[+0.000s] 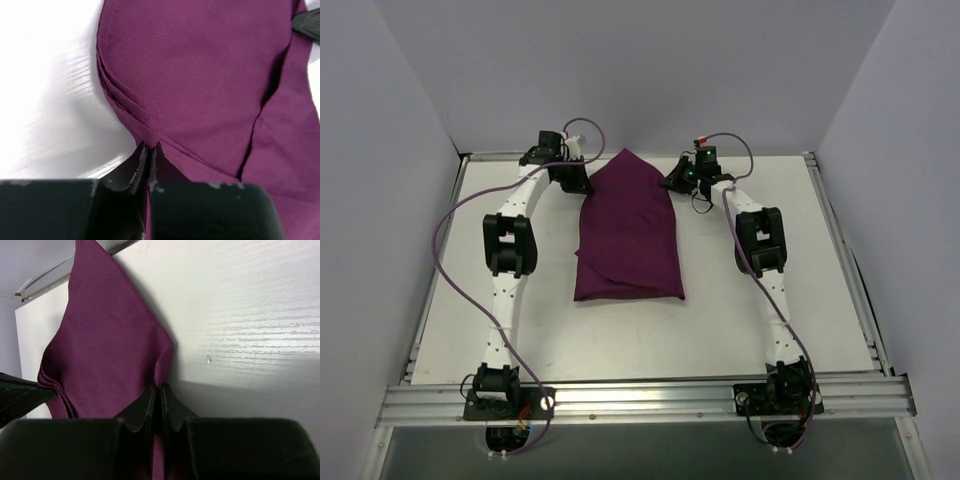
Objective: Prepare the surgical pack
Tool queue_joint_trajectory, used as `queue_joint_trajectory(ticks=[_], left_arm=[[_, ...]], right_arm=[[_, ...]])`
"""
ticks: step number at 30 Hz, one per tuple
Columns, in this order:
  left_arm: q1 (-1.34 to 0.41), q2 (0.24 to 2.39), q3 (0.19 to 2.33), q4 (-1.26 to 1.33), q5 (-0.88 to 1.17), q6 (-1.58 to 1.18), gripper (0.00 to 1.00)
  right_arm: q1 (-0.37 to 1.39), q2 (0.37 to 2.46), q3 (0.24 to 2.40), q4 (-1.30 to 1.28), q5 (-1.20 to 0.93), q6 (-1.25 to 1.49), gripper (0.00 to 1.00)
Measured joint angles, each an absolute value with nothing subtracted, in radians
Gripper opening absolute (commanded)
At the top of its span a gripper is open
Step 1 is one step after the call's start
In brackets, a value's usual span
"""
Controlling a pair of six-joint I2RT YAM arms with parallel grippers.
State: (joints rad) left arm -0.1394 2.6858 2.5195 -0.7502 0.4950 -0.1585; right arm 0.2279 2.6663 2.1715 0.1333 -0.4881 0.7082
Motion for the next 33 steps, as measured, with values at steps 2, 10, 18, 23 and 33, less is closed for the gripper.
queue_joint_trajectory(ticks=[2, 10, 18, 23, 33], left_arm=[[-0.135, 2.685, 2.519, -0.746, 0.514, -0.153, 0.02], [-0.118, 2.610, 2.519, -0.762, 0.590, -0.069, 0.02], [-0.118, 2.439, 2.460, -0.874, 0.678, 0.088, 0.02], [-0.118, 2.365, 2.394, -0.940, 0.723, 0.168, 0.02], [-0.114, 2.265, 2.285, -1.093, 0.795, 0.329, 0.02]], right_arm=[[0.225, 2.659, 2.156, 0.150, -0.498, 0.707, 0.00], [0.214, 2.545, 2.057, 0.179, -0.570, 0.633, 0.00], [0.208, 2.321, 1.848, 0.231, -0.656, 0.557, 0.00], [0.208, 2.200, 1.705, 0.244, -0.696, 0.503, 0.00], [0.208, 1.977, 1.469, 0.226, -0.752, 0.406, 0.00]])
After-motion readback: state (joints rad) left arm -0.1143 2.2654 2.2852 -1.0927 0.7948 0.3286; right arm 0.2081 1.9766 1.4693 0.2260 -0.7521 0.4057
